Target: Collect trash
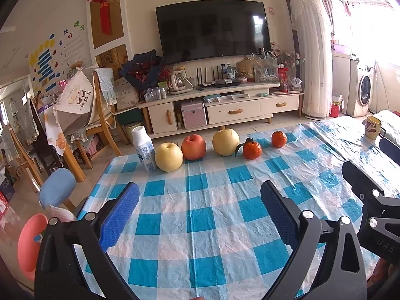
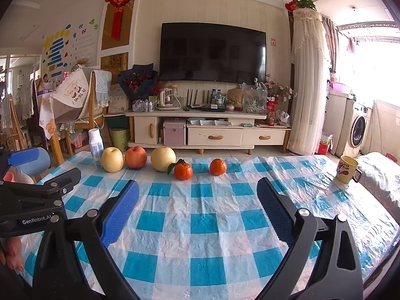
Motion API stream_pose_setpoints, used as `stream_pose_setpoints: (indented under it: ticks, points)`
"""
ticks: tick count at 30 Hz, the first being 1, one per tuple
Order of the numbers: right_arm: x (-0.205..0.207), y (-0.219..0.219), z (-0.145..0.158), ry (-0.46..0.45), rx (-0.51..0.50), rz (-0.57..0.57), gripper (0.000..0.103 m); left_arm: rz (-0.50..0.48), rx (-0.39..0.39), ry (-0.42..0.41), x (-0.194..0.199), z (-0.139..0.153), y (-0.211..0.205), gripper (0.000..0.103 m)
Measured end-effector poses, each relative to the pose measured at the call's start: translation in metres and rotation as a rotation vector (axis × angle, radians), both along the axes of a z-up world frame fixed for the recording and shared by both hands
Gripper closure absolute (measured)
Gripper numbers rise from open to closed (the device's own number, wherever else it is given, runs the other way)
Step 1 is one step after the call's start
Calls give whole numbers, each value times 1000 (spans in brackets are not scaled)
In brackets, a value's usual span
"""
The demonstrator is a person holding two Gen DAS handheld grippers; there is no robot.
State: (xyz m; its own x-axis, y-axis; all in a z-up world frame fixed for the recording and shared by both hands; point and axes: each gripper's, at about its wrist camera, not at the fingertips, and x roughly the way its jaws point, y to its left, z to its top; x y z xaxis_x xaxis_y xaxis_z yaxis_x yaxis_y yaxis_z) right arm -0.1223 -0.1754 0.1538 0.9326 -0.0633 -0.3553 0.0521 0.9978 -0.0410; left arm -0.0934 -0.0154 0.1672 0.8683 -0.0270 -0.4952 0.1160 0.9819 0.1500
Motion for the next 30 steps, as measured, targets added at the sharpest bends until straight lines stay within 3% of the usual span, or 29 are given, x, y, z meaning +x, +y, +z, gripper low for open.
stream_pose_setpoints:
  ticks: [30]
  points:
    - [9, 12, -9, 12, -24, 32, 7, 13, -21, 25, 8, -15, 9, 6]
